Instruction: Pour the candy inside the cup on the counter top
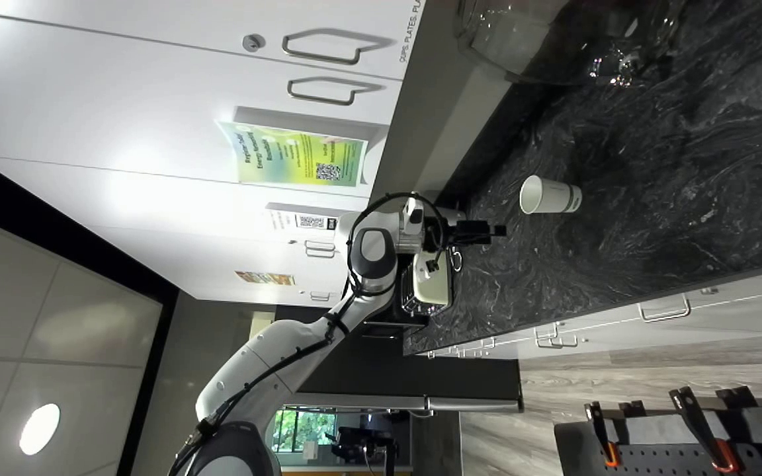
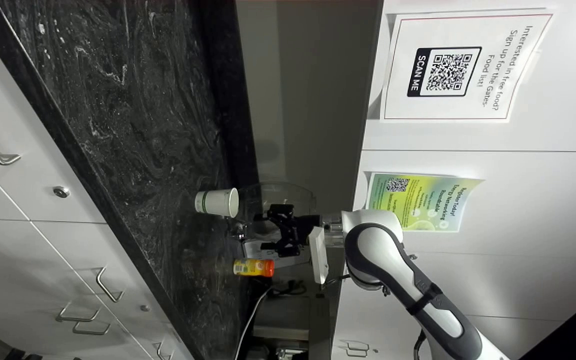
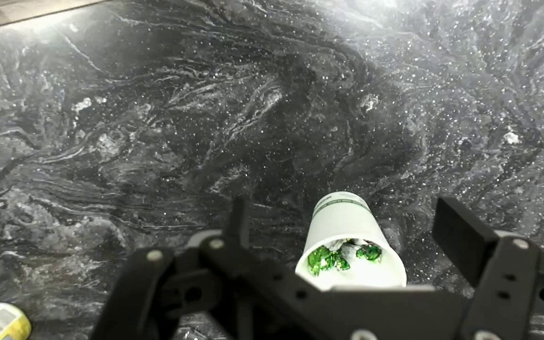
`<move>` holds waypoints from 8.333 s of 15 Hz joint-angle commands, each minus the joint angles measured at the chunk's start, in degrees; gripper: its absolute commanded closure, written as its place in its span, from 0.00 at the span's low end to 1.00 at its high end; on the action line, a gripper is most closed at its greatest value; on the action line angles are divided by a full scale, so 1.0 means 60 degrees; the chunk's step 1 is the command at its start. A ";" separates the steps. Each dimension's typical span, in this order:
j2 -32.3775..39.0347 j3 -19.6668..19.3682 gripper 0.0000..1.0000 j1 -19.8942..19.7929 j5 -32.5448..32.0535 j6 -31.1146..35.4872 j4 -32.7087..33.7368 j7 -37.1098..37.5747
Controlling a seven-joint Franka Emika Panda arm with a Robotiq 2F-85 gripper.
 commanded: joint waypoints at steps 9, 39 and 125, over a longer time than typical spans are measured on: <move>0.0233 -0.0440 0.00 0.0254 -0.0090 0.0743 0.0080 -0.0020; 0.2961 -0.1990 0.00 0.0729 0.0255 0.4113 0.1002 0.0283; 0.5323 0.0442 0.99 0.2790 -0.9874 -1.2347 0.4909 0.0314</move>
